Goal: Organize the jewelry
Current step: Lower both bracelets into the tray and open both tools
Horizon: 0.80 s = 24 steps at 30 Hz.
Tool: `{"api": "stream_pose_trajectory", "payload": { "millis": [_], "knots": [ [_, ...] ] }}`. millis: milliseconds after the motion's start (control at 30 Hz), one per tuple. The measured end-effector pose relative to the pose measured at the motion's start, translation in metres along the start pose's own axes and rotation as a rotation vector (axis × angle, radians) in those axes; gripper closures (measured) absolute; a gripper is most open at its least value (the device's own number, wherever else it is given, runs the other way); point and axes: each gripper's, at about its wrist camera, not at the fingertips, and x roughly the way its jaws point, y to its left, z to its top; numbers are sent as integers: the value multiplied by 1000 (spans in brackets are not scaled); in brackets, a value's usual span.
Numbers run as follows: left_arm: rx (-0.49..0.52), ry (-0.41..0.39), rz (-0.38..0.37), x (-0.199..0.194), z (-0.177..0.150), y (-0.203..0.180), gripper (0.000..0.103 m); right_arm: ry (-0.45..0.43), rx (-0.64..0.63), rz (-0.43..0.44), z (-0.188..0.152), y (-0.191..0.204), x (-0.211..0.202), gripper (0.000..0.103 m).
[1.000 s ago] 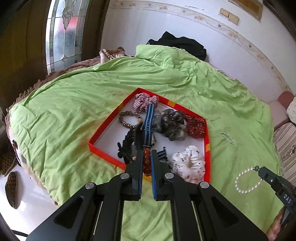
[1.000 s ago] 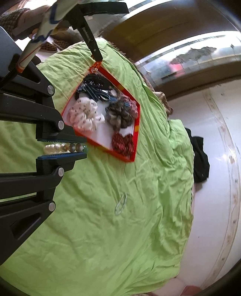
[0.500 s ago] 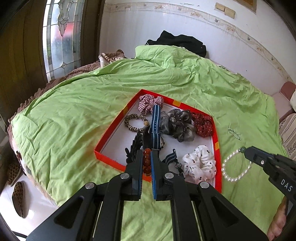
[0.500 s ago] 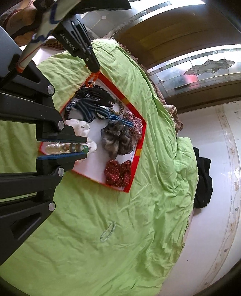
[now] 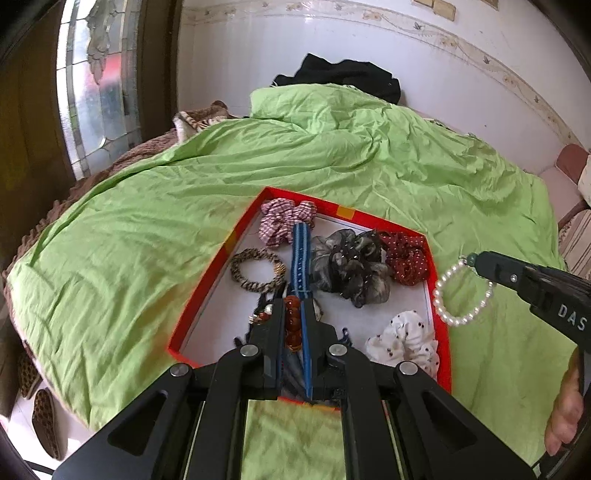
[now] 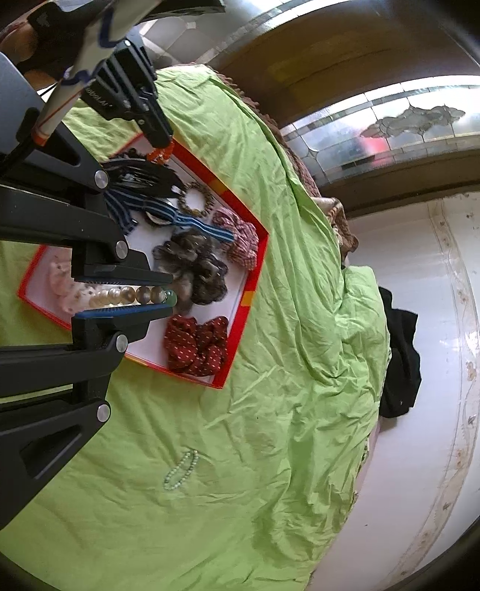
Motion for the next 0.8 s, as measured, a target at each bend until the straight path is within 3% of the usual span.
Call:
{"api": "stream_pose_trajectory", "payload": {
  "millis": [333,800],
  "knots": [
    [49,26,-8,32,24,-14,96,55,50,22,5,-15,41,93],
    [51,88,1,66,23,-15,96,101,92,20,-2,-35,72,93]
  ]
}}
